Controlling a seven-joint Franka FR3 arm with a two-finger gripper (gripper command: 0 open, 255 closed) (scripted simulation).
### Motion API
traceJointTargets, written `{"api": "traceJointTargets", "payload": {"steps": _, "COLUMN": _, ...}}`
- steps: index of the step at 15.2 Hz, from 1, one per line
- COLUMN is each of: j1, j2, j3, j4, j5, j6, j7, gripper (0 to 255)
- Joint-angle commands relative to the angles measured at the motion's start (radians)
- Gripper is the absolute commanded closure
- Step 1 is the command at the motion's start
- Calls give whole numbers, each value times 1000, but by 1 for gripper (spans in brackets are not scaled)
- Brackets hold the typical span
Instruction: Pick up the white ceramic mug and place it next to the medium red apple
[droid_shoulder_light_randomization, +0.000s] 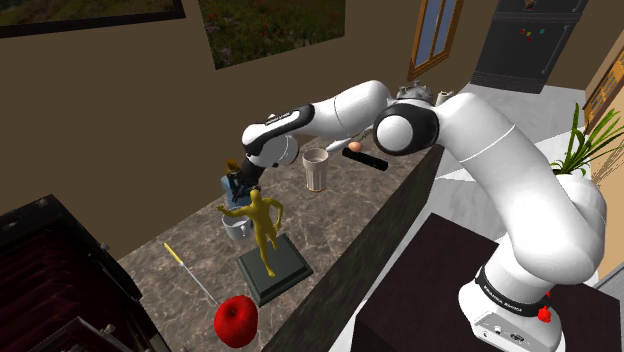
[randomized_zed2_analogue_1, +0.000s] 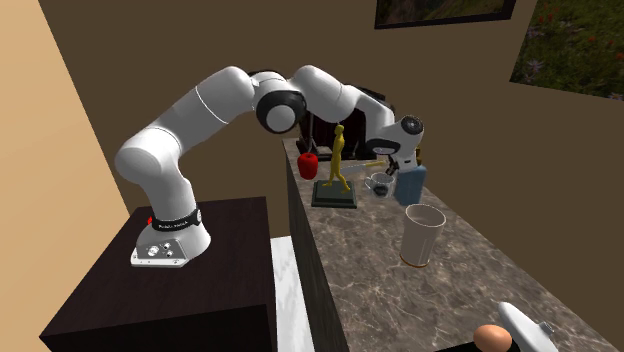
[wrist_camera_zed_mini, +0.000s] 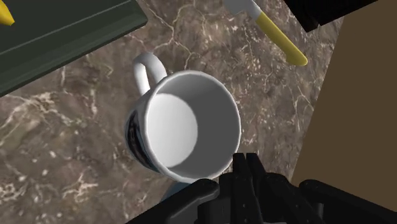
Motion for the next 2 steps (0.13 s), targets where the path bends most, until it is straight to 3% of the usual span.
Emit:
{"api": "traceJointTargets", "payload": {"steps": 1, "j1": -11, "j2": -10, "j3": -8, "j4": -33, "j5": 1, "j6": -4, "j7": 3, "gripper": 255}}
{"api": "traceJointTargets", "payload": {"steps": 2, "j1": -11, "j2": -20, "j3": -9, "j4": -36, "j5": 0, "j6": -9, "j7": 7, "gripper": 255}}
